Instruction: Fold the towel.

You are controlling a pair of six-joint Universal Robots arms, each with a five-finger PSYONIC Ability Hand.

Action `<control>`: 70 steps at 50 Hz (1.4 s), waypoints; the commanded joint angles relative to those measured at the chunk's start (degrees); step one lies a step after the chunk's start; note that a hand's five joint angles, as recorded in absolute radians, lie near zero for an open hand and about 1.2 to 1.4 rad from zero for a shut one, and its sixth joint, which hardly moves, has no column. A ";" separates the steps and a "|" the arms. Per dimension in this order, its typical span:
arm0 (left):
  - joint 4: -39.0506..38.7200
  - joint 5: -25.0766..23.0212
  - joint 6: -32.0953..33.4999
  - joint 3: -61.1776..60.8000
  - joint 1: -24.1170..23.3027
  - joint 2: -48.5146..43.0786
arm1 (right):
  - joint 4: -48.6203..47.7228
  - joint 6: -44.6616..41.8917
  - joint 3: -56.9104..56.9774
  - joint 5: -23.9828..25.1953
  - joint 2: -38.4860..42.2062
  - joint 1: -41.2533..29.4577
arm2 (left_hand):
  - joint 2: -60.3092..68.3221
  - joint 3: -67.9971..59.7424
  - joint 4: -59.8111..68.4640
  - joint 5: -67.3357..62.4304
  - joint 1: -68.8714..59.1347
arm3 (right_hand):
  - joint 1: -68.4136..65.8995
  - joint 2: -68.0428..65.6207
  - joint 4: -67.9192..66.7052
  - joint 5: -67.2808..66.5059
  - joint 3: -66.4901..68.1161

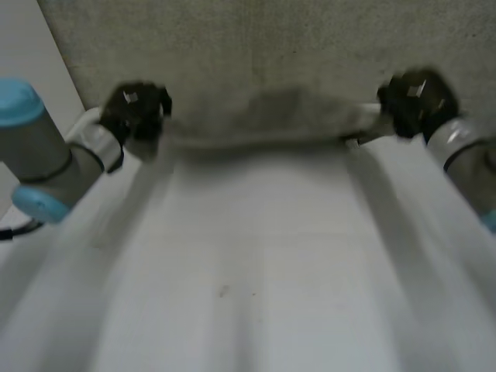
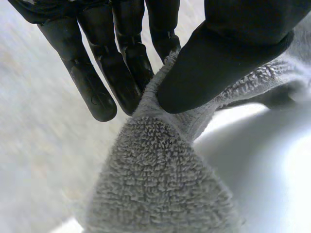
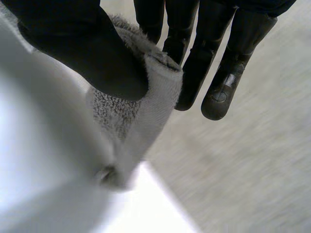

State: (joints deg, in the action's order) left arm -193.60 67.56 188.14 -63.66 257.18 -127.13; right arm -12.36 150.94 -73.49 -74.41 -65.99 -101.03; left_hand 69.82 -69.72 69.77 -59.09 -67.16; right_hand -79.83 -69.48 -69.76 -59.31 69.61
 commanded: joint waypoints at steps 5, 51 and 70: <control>-0.12 -5.87 11.80 -16.48 1.57 -4.36 | 6.82 -8.73 -12.46 0.40 7.64 1.18 | 10.18 -10.28 10.23 -10.91 -12.84 | -0.17 -10.52 -10.24 -10.69 10.39; 29.07 -2.79 31.06 -16.76 4.56 6.55 | 22.65 -17.35 -7.99 -0.56 -1.33 6.46 | 10.18 -10.28 10.23 -10.91 -12.84 | -0.17 -10.52 -10.24 -10.69 10.39; 28.98 -1.04 27.28 16.98 1.05 -19.11 | 11.22 -9.61 9.33 -9.53 18.53 2.94 | 10.18 -10.28 10.23 -10.91 -12.84 | -0.17 -10.52 -10.24 -10.69 10.39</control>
State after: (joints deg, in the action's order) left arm -164.82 65.10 215.75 -51.65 258.21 -142.41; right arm -1.10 141.53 -67.73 -80.15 -50.28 -97.39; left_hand 69.82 -69.72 69.77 -59.12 -67.16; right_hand -79.84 -69.48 -69.76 -59.31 69.61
